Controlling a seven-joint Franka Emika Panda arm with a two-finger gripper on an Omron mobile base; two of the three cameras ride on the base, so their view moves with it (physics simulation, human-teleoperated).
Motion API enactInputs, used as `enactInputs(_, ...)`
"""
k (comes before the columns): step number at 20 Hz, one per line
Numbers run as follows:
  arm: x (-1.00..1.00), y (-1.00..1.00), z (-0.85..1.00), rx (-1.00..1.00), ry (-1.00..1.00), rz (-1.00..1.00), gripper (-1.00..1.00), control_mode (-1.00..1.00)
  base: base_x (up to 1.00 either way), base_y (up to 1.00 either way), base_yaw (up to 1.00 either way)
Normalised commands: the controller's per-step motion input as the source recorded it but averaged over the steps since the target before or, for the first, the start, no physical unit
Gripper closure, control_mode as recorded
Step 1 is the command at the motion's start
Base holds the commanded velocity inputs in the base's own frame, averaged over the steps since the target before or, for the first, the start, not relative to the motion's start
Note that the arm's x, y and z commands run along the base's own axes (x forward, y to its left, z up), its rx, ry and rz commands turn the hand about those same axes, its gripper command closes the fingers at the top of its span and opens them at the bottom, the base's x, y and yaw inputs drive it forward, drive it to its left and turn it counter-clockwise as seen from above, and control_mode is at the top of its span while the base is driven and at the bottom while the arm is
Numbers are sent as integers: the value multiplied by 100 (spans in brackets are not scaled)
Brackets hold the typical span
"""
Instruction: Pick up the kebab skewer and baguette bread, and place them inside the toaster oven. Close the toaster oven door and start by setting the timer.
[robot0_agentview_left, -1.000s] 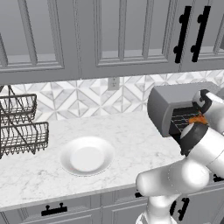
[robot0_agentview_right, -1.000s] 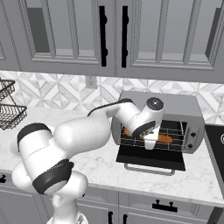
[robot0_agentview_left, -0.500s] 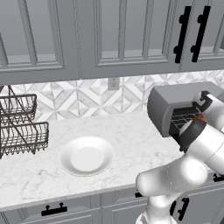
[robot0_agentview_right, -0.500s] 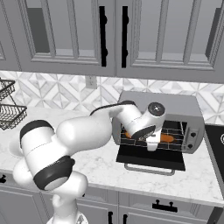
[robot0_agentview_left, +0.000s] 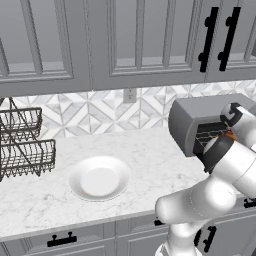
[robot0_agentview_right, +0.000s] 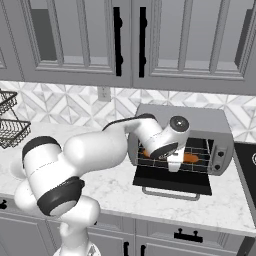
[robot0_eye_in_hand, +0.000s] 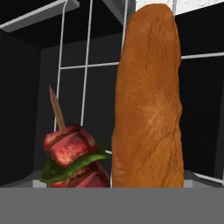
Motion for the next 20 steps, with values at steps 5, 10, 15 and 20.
enactInputs(5, 0, 0, 0, 0, 0, 0, -100, -100, 0, 0, 0)
enactInputs(10, -9, -1, 11, 0, -1, 0, -100, -100, 0, 0, 0)
enactInputs(15, -9, 0, 19, 0, 0, 0, -100, -100, 0, 0, 0)
enactInputs(20, 9, 0, -10, -6, -5, 0, -100, -100, 0, 0, 0)
